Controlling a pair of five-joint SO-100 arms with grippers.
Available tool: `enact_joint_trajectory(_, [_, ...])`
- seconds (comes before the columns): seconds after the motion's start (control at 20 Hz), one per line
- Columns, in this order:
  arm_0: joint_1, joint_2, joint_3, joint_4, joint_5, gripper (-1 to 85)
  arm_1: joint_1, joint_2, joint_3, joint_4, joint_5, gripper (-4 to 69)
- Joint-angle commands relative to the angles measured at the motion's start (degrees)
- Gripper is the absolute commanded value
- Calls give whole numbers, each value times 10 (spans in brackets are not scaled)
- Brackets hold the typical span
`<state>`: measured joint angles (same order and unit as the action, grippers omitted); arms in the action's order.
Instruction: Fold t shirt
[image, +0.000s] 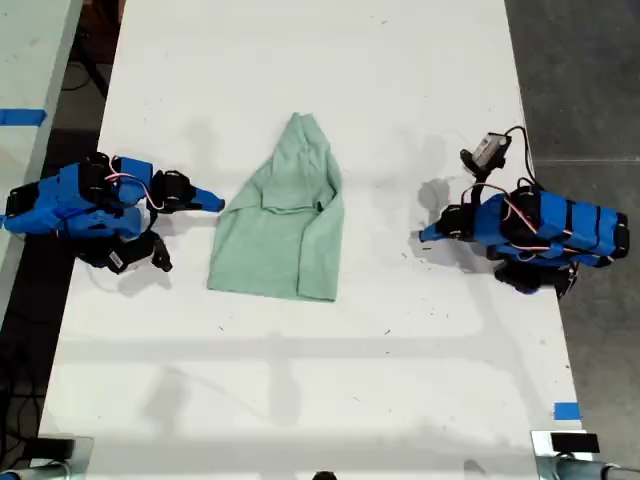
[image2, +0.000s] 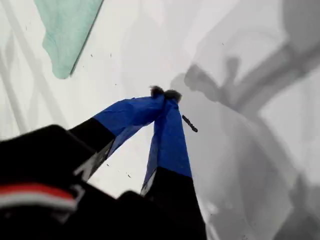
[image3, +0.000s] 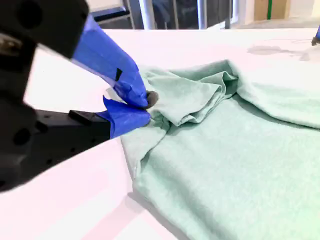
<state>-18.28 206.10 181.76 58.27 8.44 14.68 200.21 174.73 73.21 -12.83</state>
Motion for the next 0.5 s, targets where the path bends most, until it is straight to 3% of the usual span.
enact_joint_trajectory(0.0, [-6,4,2,-2,-5,-1,-6,6,22,2,8,-19])
enact_joint_trajectory(0.3, [-7,4,2,-2,-6,-1,4,6,24,-9,5,-18])
enact_joint_trajectory(0.35, [-7,4,2,-2,-6,-1,10,6,26,-45,-32,-17])
enact_joint_trajectory(0.45, [-7,4,2,-2,-6,-1,7,6,21,-53,-71,-17])
